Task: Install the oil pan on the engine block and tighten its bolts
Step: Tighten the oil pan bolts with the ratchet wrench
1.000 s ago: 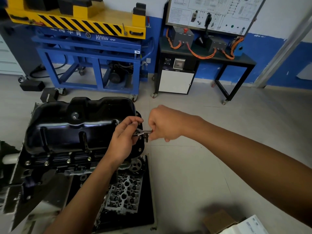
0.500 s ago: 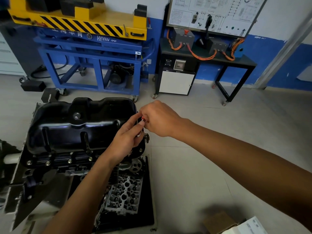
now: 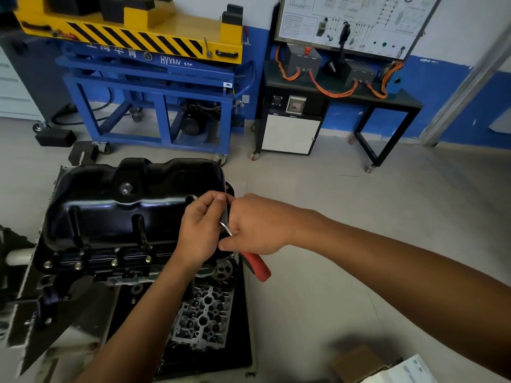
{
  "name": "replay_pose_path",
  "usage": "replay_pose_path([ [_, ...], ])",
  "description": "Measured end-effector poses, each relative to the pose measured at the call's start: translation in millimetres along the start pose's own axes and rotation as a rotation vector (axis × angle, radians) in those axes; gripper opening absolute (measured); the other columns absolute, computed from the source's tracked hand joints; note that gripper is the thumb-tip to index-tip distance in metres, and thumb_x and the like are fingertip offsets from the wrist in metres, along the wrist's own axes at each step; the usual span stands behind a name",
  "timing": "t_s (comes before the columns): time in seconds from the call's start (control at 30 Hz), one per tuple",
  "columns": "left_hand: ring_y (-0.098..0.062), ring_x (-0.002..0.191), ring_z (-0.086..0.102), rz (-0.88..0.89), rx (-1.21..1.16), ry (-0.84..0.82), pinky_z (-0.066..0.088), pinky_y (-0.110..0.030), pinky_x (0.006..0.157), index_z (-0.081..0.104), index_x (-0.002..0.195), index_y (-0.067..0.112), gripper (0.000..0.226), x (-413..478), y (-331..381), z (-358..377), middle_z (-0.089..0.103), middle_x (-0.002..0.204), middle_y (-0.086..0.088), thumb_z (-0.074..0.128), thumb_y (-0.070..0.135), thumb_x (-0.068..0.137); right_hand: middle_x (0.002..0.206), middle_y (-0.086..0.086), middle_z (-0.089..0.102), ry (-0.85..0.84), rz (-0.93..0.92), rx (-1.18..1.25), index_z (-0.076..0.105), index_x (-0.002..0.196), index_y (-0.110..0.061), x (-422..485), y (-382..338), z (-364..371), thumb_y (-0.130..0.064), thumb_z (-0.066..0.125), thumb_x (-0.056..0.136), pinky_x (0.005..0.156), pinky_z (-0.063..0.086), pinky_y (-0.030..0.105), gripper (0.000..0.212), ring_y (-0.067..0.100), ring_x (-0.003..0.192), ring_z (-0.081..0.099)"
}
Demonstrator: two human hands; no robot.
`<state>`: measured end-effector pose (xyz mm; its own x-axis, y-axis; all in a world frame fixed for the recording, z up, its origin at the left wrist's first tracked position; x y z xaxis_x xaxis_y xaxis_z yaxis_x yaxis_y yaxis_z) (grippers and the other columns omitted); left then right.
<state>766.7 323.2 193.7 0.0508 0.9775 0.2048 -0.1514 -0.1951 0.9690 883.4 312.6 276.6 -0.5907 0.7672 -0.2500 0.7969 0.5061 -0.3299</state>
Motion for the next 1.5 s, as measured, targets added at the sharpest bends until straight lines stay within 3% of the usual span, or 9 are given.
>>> replay_pose_path([
  [0.23,-0.03,0.079,0.046,-0.099,-0.031,-0.026,0.04,-0.046,0.076,0.061,0.093,0.008,0.027,0,3,0,0.054,0.084,-0.017,0.038,0.012,0.107,0.052,0.002,0.054,-0.121,0.065,0.049,0.059,0.063,-0.008,-2,2,-4,-0.025,0.078,0.083,0.035,0.032,0.01,0.033,0.004,0.037,0.045],
  [0.4,-0.019,0.078,0.057,-0.147,-0.037,-0.068,0.049,-0.032,0.07,0.065,0.097,0.011,0.029,2,5,3,0.062,0.083,-0.008,0.037,0.01,0.106,0.036,-0.007,0.052,-0.184,0.096,-0.096,0.055,0.065,-0.011,0,10,-14,-0.027,0.077,0.085,0.038,0.035,0.009,0.034,0.0,0.034,0.047],
  [0.6,-0.028,0.073,0.047,-0.2,-0.016,-0.169,0.04,-0.036,0.067,0.069,0.109,0.02,0.028,0,-1,-1,0.056,0.08,-0.014,0.041,0.017,0.106,0.063,0.001,0.052,0.005,0.14,-0.327,0.046,0.06,-0.019,4,21,-19,-0.02,0.082,0.079,0.05,0.044,0.029,0.041,0.017,0.056,0.054],
  [0.73,-0.002,0.049,0.037,-0.222,0.003,-0.274,0.035,-0.013,0.049,0.06,0.128,0.021,0.028,-2,-1,2,0.042,0.056,0.011,0.042,0.018,0.107,0.064,-0.001,0.042,0.218,0.114,-0.475,0.043,0.062,-0.021,15,23,-24,-0.009,0.069,0.085,0.046,0.027,0.027,0.037,0.013,0.054,0.04],
  [0.93,-0.007,0.05,0.026,-0.192,-0.027,-0.407,0.019,-0.03,0.052,0.055,0.119,0.016,0.028,1,10,-2,0.033,0.057,0.009,0.045,0.033,0.1,0.065,-0.003,0.039,0.357,0.016,-0.434,0.035,0.065,-0.02,28,18,-19,0.004,0.059,0.079,0.05,0.028,0.03,0.036,0.021,0.06,0.043],
  [1.1,-0.009,0.049,0.034,-0.15,-0.022,-0.159,0.028,-0.024,0.049,0.057,0.13,0.015,0.03,-1,3,-8,0.04,0.056,0.006,0.048,0.023,0.102,0.072,-0.002,0.046,0.337,0.016,-0.42,0.042,0.072,-0.022,19,25,-18,-0.014,0.062,0.087,0.051,0.035,0.032,0.026,0.023,0.065,0.05],
  [1.23,-0.005,0.051,0.045,-0.088,0.038,0.0,0.038,-0.018,0.05,0.067,0.107,0.016,0.022,0,-2,-8,0.053,0.059,0.008,0.045,0.015,0.106,0.062,-0.001,0.051,0.123,0.039,-0.372,0.043,0.063,-0.022,3,22,-20,-0.033,0.068,0.087,0.046,0.033,0.028,0.036,0.017,0.056,0.052],
  [1.4,-0.036,0.086,0.065,-0.028,0.137,0.003,0.052,-0.046,0.08,0.07,0.092,0.009,0.032,2,-1,-2,0.069,0.087,-0.017,0.044,0.027,0.098,0.05,-0.003,0.05,-0.038,-0.044,-0.106,0.049,0.057,-0.016,-7,-4,0,-0.041,0.072,0.087,0.045,0.038,0.013,0.045,0.008,0.04,0.043],
  [1.5,-0.035,0.082,0.063,-0.039,0.09,0.005,0.051,-0.047,0.079,0.069,0.088,0.011,0.033,2,-1,-3,0.067,0.086,-0.021,0.044,0.03,0.096,0.055,0.002,0.052,0.014,-0.059,0.04,0.058,0.064,-0.003,-7,-11,8,-0.033,0.074,0.088,0.048,0.038,0.009,0.041,-0.003,0.046,0.047],
])
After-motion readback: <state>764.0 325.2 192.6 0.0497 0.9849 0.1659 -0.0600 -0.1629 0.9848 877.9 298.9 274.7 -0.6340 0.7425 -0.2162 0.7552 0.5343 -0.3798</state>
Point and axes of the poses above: each hand's wrist, its own x-axis towards the middle knuckle, its own z-axis out of the palm, y = z × x, the point moved 2 cm from there along x, towards the middle knuckle
